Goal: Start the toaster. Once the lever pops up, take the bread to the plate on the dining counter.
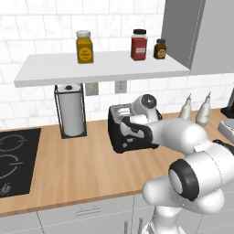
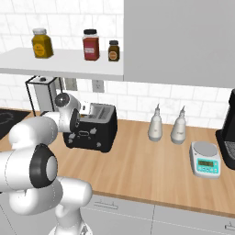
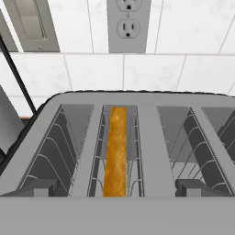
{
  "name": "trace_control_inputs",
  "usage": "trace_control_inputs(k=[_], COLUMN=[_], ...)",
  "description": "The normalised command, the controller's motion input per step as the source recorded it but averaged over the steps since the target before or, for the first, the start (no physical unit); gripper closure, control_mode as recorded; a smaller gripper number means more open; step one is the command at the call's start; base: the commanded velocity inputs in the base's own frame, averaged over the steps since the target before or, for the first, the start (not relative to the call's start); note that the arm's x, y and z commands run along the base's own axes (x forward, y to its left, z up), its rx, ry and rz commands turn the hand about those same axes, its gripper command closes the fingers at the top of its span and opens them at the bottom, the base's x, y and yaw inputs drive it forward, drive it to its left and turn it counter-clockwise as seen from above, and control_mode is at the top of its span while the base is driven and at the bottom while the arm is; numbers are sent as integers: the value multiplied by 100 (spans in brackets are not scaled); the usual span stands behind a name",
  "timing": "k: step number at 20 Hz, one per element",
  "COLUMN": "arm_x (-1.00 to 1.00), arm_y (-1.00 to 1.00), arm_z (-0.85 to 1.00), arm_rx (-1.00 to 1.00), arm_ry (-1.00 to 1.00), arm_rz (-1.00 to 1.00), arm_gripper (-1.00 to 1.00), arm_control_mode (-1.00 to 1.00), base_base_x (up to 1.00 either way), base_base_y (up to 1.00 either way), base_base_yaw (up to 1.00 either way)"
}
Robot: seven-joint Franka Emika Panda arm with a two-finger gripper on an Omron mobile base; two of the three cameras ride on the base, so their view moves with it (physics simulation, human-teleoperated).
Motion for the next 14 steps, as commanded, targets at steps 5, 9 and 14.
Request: trace_control_inputs(k=[5,9,14], arm_x=[0,0,0], arm_y=[0,0,0], arm_z=[0,0,0], arm_rx=[0,0,0], arm_ry=[0,0,0], arm_rz=[0,0,0], arm_gripper=[-100,-100,-100], arm_control_mode=[-100,-100,-100], base_base_x=[0,0,0], base_base_y=[0,0,0], base_base_yaw=[0,0,0])
